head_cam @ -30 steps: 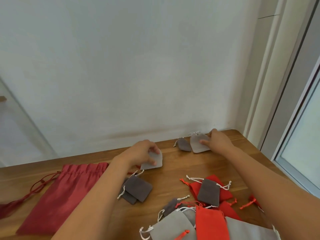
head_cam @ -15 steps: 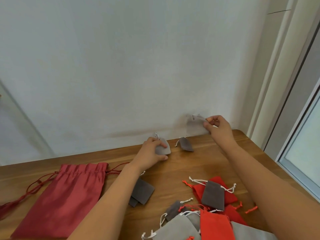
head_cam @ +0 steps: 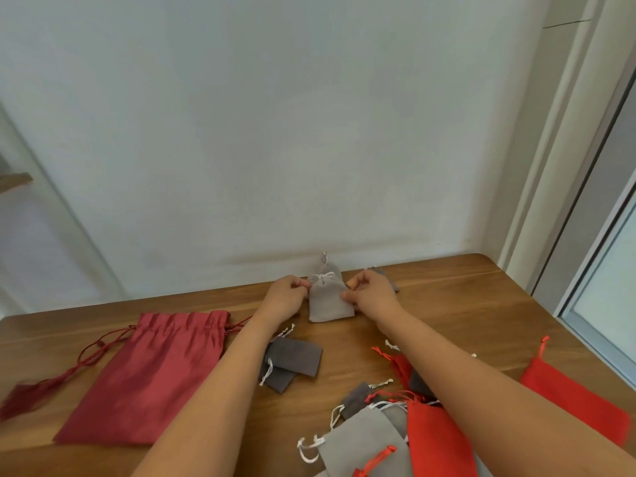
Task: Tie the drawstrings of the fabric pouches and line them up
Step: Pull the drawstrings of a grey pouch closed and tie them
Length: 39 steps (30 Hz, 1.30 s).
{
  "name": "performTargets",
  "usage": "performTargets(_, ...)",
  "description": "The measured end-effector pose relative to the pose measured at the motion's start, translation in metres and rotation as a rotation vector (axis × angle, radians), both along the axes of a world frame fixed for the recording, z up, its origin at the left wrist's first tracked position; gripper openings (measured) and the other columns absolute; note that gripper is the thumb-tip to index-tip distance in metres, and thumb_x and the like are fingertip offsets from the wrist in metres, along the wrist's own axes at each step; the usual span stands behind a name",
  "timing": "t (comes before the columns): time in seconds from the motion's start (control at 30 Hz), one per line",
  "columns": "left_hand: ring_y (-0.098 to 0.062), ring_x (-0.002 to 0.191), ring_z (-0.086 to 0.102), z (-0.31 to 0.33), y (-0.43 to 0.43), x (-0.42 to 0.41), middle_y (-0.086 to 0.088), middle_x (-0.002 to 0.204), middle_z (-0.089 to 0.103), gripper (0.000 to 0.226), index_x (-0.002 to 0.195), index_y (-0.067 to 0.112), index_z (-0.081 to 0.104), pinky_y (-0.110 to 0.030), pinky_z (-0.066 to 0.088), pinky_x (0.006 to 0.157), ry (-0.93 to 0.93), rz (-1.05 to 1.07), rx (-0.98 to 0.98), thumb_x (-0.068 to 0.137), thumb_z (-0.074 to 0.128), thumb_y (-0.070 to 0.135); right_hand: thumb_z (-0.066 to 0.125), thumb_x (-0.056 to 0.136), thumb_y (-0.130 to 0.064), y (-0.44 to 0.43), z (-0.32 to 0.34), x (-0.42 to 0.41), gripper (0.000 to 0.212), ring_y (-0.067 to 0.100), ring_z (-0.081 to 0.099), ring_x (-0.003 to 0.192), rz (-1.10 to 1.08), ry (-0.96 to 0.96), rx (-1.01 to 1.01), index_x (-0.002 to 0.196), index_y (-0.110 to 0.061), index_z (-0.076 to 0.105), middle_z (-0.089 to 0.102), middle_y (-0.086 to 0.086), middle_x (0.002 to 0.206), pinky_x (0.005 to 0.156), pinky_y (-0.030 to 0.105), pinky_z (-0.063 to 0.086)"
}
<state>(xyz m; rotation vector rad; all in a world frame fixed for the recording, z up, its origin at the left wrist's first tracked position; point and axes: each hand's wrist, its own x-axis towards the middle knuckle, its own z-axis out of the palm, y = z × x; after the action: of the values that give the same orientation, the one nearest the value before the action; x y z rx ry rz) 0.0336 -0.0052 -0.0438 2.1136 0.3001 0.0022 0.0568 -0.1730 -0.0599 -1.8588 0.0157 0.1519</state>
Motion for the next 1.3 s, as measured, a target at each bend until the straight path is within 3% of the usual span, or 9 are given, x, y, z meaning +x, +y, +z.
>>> performTargets(0.1, -0.012, 0.076, 0.054, -0.002, 0.0, -0.002, 0.0, 0.1, 0.062, 0.012, 0.101, 0.018, 0.062, -0.031, 0.049, 0.07, 0.007, -0.004, 0.023, 0.092, 0.054, 0.016, 0.075, 0.081, -0.01, -0.005, 0.003, -0.005, 0.02, 0.004, 0.05, 0.065, 0.02, -0.13, -0.2, 0.085, -0.015, 0.055, 0.054, -0.007, 0.073, 0.057, 0.01, 0.039)
performTargets(0.17, -0.011, 0.081, 0.055, -0.003, 0.002, -0.005, 0.0, 0.104, 0.061, 0.012, 0.103, 0.019, 0.059, -0.033, 0.051, 0.079, 0.003, -0.013, 0.057, 0.091, 0.06, 0.02, 0.076, 0.08, -0.016, -0.009, 0.007, -0.006, 0.021, 0.003, 0.049, 0.067, 0.033, -0.216, -0.296, 0.09, -0.013, 0.057, 0.053, -0.009, 0.075, 0.053, 0.011, 0.035)
performTargets(0.37, -0.01, 0.107, 0.046, 0.009, 0.0, -0.04, 0.008, 0.114, 0.047, 0.045, 0.118, 0.023, 0.051, -0.027, 0.041, 0.086, -0.084, -0.143, 0.305, 0.081, 0.073, 0.037, 0.074, 0.082, -0.032, -0.021, 0.027, -0.018, 0.026, 0.013, 0.056, 0.081, 0.08, -0.269, -0.502, 0.092, -0.018, 0.055, 0.057, -0.005, 0.085, 0.066, 0.028, 0.043)
performTargets(0.67, -0.01, 0.104, 0.052, 0.008, 0.017, -0.101, 0.008, 0.108, 0.055, 0.027, 0.109, 0.026, 0.062, -0.02, 0.038, 0.081, 0.067, -0.394, 0.515, 0.084, 0.069, 0.019, 0.08, 0.078, -0.026, -0.057, 0.065, -0.102, 0.024, 0.004, 0.061, 0.082, 0.987, -0.09, -0.458, 0.101, -0.023, 0.073, 0.071, -0.007, 0.091, 0.08, 0.027, 0.048)
performTargets(0.77, -0.011, 0.103, 0.054, 0.013, 0.028, -0.112, 0.005, 0.112, 0.06, 0.025, 0.106, 0.024, 0.062, -0.023, 0.043, 0.082, 0.121, -0.342, 0.508, 0.084, 0.069, 0.015, 0.081, 0.075, -0.028, -0.059, 0.065, -0.125, 0.041, -0.003, 0.059, 0.096, 1.051, -0.077, -0.524, 0.115, -0.028, 0.068, 0.067, -0.016, 0.108, 0.083, 0.013, 0.043)
performTargets(0.9, -0.015, 0.105, 0.055, 0.027, 0.032, -0.125, 0.001, 0.116, 0.062, 0.021, 0.101, 0.023, 0.061, -0.028, 0.044, 0.087, 0.199, -0.339, 0.647, 0.083, 0.071, 0.018, 0.081, 0.075, -0.025, -0.058, 0.058, -0.136, 0.035, 0.003, 0.06, 0.09, 0.99, -0.188, -0.592, 0.108, -0.026, 0.071, 0.068, -0.011, 0.099, 0.079, 0.021, 0.045)
performTargets(1.07, 0.001, 0.105, 0.058, 0.057, 0.007, -0.153, 0.017, 0.11, 0.067, 0.033, 0.103, 0.033, 0.069, -0.029, 0.043, 0.101, 0.003, -0.489, 0.266, 0.082, 0.059, 0.057, 0.076, 0.082, -0.02, -0.064, 0.07, -0.139, 0.013, -0.002, 0.06, 0.077, 0.894, -0.21, -0.393, 0.093, -0.014, 0.073, 0.069, -0.009, 0.085, 0.071, 0.013, 0.044)
performTargets(1.2, -0.014, 0.106, 0.062, 0.076, -0.012, -0.174, 0.003, 0.107, 0.07, 0.055, 0.109, 0.021, 0.07, -0.035, 0.043, 0.1, -0.045, -0.706, 0.1, 0.089, 0.044, 0.066, 0.073, 0.085, -0.025, -0.069, 0.083, -0.137, 0.012, -0.001, 0.059, 0.074, 0.801, -0.238, -0.297, 0.091, -0.015, 0.071, 0.066, -0.013, 0.078, 0.067, 0.015, 0.044)
performTargets(1.3, -0.013, 0.095, 0.067, 0.082, -0.016, -0.177, 0.0, 0.097, 0.072, 0.04, 0.1, 0.016, 0.072, -0.036, 0.049, 0.093, -0.147, -0.653, 0.117, 0.094, 0.052, 0.05, 0.071, 0.086, -0.027, -0.075, 0.095, -0.134, 0.015, 0.004, 0.058, 0.075, 0.732, -0.307, -0.242, 0.091, -0.014, 0.07, 0.066, -0.005, 0.08, 0.067, 0.019, 0.044)
